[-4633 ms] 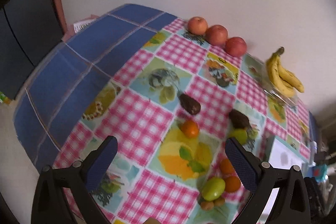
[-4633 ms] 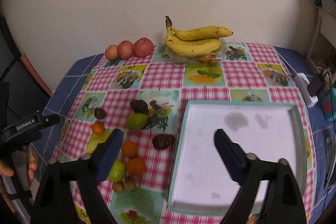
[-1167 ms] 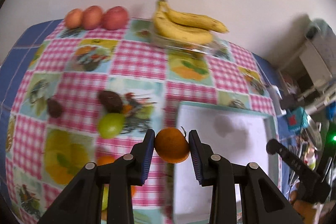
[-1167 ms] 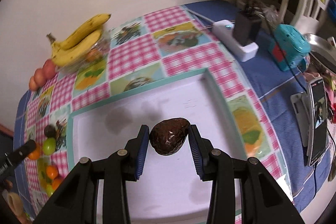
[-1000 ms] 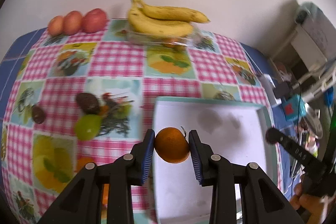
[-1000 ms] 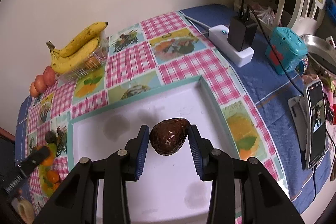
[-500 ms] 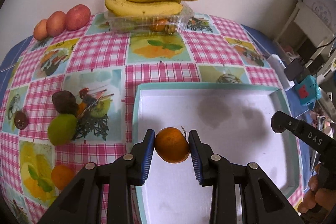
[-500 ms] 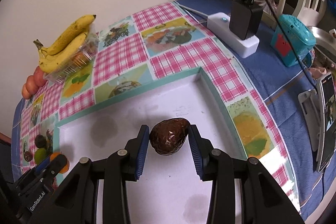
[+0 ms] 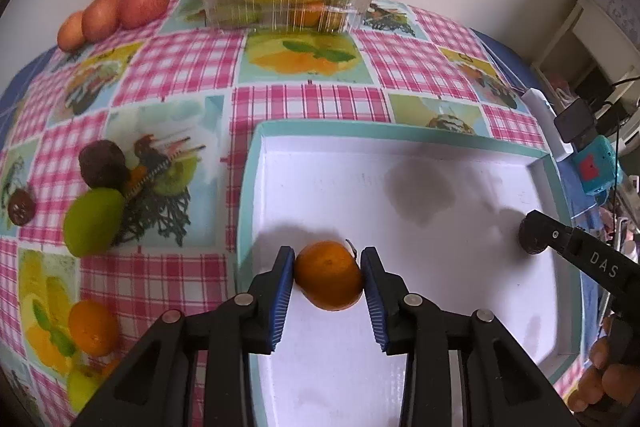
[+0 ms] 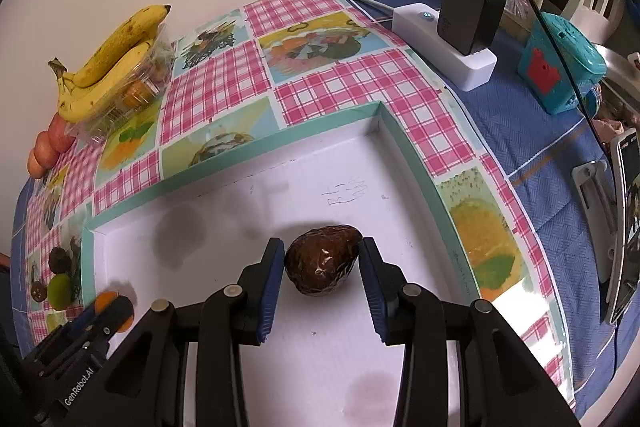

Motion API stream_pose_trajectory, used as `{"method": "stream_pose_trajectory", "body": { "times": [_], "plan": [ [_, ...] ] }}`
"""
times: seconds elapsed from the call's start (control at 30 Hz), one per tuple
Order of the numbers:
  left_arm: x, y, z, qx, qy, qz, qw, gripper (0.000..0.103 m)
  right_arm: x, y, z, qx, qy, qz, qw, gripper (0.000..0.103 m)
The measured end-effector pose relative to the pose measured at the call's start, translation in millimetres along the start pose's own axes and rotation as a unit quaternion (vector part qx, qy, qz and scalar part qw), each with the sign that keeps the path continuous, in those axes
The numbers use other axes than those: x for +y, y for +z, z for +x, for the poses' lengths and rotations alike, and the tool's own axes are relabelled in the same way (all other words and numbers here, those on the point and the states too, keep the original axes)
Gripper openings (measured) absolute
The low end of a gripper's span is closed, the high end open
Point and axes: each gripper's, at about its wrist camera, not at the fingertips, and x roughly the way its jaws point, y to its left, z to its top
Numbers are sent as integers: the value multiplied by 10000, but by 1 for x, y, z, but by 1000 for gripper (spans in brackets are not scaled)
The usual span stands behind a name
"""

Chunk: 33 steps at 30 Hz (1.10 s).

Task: Organize fruits
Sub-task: 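Carry the dark brown fruit and the tangerine over the white tray with both tools, then open the right tool to drop the dark fruit while the left tool releases the tangerine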

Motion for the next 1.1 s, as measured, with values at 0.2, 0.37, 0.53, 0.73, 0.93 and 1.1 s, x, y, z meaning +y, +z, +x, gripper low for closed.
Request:
{"method": "stream_pose_trajectory", "body": {
  "times": [0.2,0.37,0.53,0.73,0.93,1.1],
  "plan": [
    [-4,1,-3,47,30,64,10000,40,-2,0,-4,-36,-43,6,10000,41],
    [-10,7,-22,-119,6,263,9996,55,-3,0,-15,-107,-89,31,9999,41],
    [-8,11,-42,-264,93,302,9992,59,0,-5,-23,-122,-67,-8,9999,44],
    [18,9,-57,-437,588,0,9973,97,11,-16,-27,-124,-159,-163,9997,74],
    [57,0,-59,-427,1010,-417,9931,103,17,-28,-27,-154,-185,-264,9994,83],
    [80,-14,-57,-238,1204,-713,9899,103,23,-40,-30,-182,-102,-295,9993,87]
  ]
}}
